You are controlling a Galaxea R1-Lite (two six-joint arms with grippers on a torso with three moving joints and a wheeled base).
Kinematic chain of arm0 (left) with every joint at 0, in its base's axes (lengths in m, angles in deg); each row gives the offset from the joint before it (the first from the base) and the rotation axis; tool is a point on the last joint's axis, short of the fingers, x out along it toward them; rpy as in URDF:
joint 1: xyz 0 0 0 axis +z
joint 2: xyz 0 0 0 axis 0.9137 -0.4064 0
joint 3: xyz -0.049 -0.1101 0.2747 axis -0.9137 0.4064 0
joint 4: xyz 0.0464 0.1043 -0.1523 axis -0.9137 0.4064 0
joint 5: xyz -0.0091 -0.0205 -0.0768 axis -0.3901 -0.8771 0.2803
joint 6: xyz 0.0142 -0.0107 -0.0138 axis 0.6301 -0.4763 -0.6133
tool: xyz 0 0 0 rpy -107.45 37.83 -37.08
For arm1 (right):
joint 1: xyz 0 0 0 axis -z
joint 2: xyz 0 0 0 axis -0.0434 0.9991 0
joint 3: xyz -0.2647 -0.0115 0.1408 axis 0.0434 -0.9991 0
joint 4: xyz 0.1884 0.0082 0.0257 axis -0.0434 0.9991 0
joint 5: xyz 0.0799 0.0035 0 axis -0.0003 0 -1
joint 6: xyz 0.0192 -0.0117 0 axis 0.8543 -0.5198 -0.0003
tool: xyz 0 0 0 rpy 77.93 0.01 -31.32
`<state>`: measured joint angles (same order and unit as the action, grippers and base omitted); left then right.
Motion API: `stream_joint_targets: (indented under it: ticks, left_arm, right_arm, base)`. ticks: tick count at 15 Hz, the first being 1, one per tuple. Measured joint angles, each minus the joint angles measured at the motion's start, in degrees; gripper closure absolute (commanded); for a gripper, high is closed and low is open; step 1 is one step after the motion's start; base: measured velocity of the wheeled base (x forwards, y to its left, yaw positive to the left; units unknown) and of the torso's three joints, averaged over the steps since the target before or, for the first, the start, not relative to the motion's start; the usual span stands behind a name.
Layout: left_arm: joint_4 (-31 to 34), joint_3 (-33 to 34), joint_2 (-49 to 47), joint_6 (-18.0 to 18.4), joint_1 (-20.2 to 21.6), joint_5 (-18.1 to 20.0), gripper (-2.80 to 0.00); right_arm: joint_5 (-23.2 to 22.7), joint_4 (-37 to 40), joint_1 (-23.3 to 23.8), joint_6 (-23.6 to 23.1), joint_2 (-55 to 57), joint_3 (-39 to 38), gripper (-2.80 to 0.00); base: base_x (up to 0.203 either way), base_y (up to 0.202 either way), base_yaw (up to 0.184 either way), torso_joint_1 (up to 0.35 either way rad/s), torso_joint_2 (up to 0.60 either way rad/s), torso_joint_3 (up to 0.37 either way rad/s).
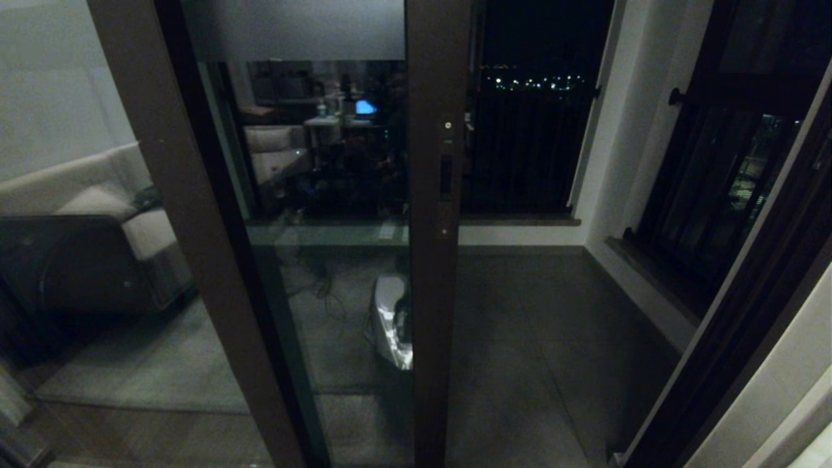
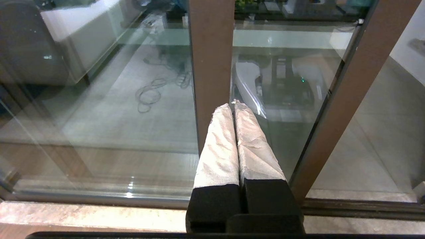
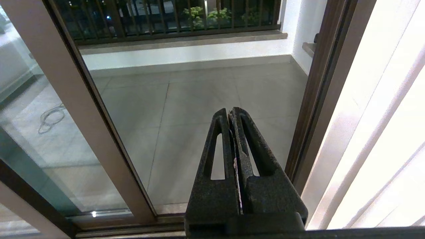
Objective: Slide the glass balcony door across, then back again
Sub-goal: Close the slid door
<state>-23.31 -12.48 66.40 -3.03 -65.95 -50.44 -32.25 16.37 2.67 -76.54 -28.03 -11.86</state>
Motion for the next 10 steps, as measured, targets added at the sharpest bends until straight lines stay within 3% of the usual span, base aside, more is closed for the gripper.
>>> stream_joint_targets:
  ticks: [10]
  left_arm:
    - [0.03,0.0,0.0,0.02,0.0,0.0,0.0]
  right_arm:
    - [0.01,0.0,0.0,-0.04,0.0,0.0,0.0]
  base:
    - [0.0,0.0,0.0,0.0,0.0,0.0]
